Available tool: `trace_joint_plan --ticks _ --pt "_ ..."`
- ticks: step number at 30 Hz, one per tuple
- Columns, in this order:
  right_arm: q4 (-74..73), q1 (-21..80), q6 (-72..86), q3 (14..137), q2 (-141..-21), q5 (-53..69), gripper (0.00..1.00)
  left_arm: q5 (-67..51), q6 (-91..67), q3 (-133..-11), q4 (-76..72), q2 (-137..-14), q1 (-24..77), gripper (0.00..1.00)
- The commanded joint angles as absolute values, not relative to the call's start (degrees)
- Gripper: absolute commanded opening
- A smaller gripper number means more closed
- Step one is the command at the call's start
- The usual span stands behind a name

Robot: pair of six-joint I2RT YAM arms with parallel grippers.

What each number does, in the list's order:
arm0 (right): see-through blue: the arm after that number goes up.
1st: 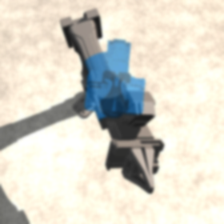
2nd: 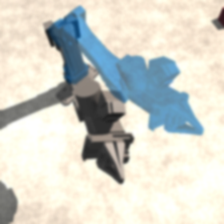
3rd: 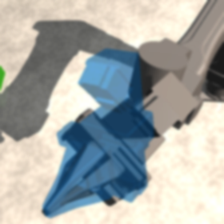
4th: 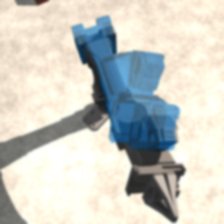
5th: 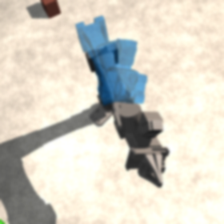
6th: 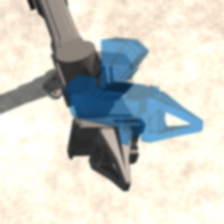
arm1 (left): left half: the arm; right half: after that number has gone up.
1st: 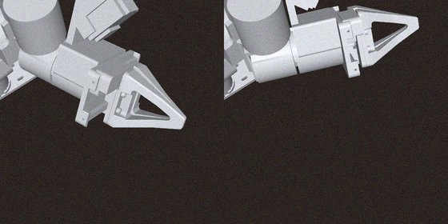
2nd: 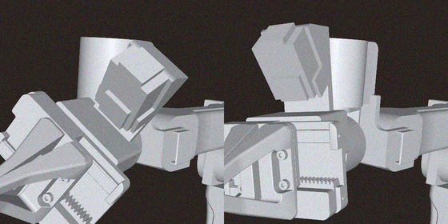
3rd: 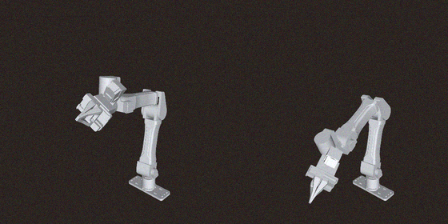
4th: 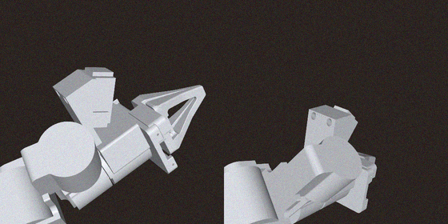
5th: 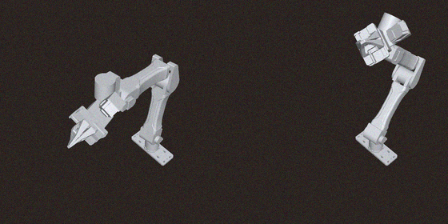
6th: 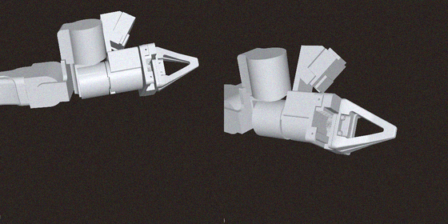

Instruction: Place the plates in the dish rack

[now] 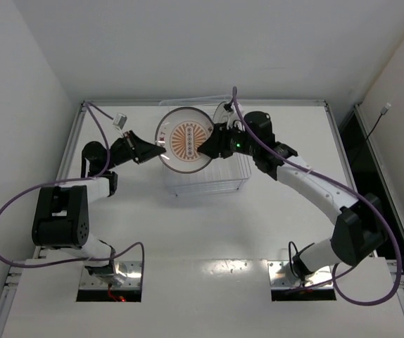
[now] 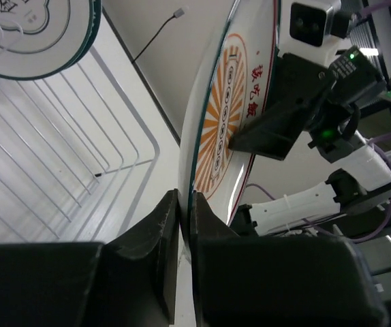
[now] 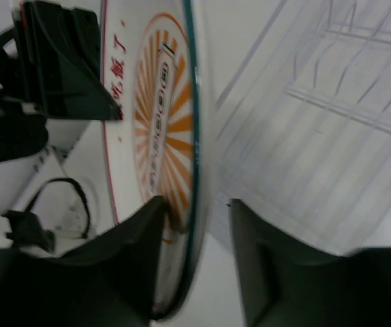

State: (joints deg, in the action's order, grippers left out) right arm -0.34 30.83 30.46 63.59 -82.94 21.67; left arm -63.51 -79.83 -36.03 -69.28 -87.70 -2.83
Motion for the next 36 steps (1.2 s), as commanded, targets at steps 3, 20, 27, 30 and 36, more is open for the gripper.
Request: trace_joint_plan --ticks 3,20,27,30,36 --pt "7.5 30.0 33.4 67.2 -84.6 23.8 0.19 -64.8 -74.6 -38.3 -68.9 -84.6 0.0 0.00" --pt "-26.7 30.1 19.4 97.0 -95.0 -25.8 0.00 -11.5 -31.3 -54.9 10.5 -74.1 0.5 0.83" --pt "-29.6 30.1 16.3 107.6 -108.5 -32.3 0.00 5.6 -30.6 -54.4 15.1 -67.0 0.5 0.94" --pt "-31.2 30.1 16.3 111.6 -113.8 -33.8 0.00 6.2 -30.6 -54.4 15.1 -67.0 0.5 0.94" --pt "-31.7 30.6 16.3 114.3 -120.5 -33.8 0.00 5.7 -30.1 -54.4 15.1 -68.2 0.5 0.94"
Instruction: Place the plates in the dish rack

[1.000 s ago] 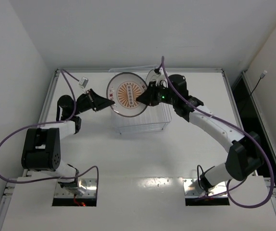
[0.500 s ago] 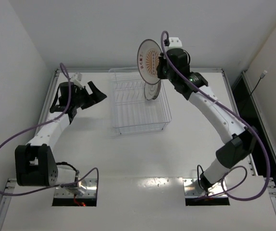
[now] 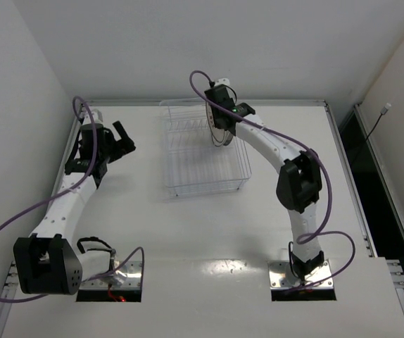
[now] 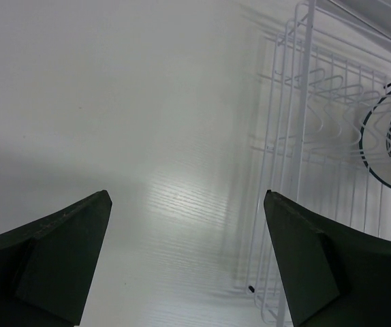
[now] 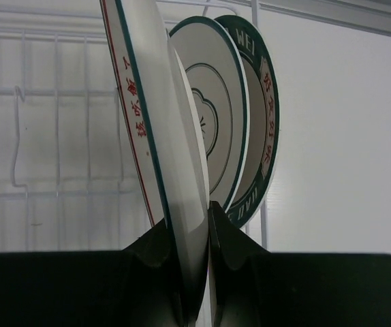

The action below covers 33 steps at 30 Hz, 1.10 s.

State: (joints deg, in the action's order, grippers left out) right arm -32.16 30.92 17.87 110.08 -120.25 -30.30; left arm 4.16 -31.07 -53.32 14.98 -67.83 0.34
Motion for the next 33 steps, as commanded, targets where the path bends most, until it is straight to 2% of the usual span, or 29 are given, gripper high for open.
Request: trace_joint_plan --ticks 1,8,15,16,20,25,33 --pt "-31.7 30.6 16.3 114.8 -121.5 -33.8 0.00 5.7 -30.1 -54.9 15.1 -68.2 0.5 0.94" --pt "-34.5 31.1 18.0 117.1 -126.6 -32.6 0.00 5.7 -29.5 -54.9 15.1 -69.3 0.5 0.94" --pt "-38.9 30.6 21.7 121.9 -127.7 -26.6 0.21 5.7 -29.5 -55.5 15.6 -70.5 0.5 0.94" --pt "-39.6 30.6 21.7 121.9 -125.5 -25.2 0.42 5.7 -29.5 -55.5 15.6 -70.5 0.5 0.94" --pt "-41.6 29.5 21.1 120.1 -118.8 -22.1 0.98 6.2 -29.0 -55.5 15.6 -70.5 0.5 0.95" --pt "-46.7 27.4 21.1 118.0 -108.9 -20.0 1.00 6.8 -29.0 -56.0 15.6 -70.5 0.5 0.95" --pt "-54.6 22.1 18.6 104.9 -85.7 -15.8 1.00 7.3 -29.0 -56.0 16.2 -71.0 0.5 0.95"
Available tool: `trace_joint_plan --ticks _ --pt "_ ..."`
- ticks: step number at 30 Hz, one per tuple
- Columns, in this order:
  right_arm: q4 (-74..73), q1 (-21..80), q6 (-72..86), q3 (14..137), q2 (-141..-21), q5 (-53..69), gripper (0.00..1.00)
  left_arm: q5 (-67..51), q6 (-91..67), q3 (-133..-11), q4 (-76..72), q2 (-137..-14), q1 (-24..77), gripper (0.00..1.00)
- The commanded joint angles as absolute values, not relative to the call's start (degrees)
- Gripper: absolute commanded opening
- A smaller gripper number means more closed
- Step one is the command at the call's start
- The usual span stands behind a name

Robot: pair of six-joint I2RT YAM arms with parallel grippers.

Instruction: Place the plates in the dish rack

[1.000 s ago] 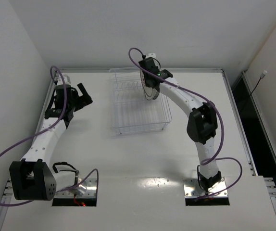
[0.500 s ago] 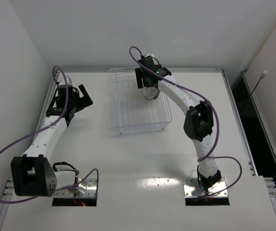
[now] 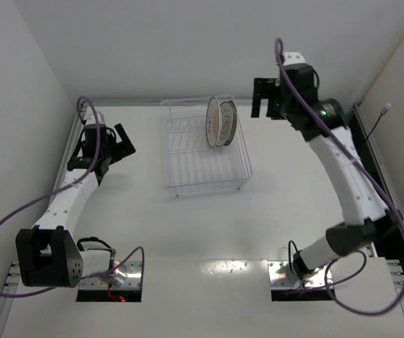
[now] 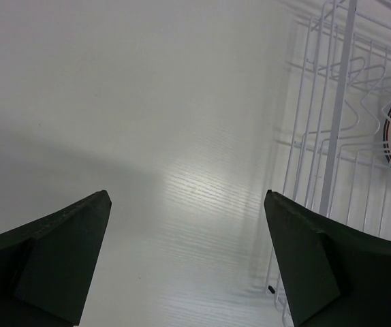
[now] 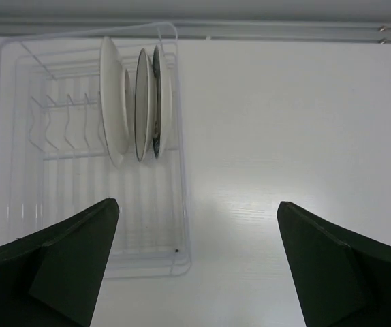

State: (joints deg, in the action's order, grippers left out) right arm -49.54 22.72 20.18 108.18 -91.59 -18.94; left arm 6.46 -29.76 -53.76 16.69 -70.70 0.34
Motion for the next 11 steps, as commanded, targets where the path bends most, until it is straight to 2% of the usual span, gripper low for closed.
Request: trace_joint_plan --ticks 1,7,11 --pt "-55.4 22.1 18.6 102.2 -83.8 -15.1 1.00 7.3 -29.0 -56.0 16.2 -71.0 0.5 0.95" --pt "-55.6 21.6 18.6 83.3 -67.8 -11.2 1.00 7.8 -28.5 -56.0 16.2 -71.0 0.5 0.95" --pt "-55.6 21.1 20.9 74.7 -60.2 -18.8 1.00 7.8 -28.5 -55.5 16.2 -71.5 0.5 0.95"
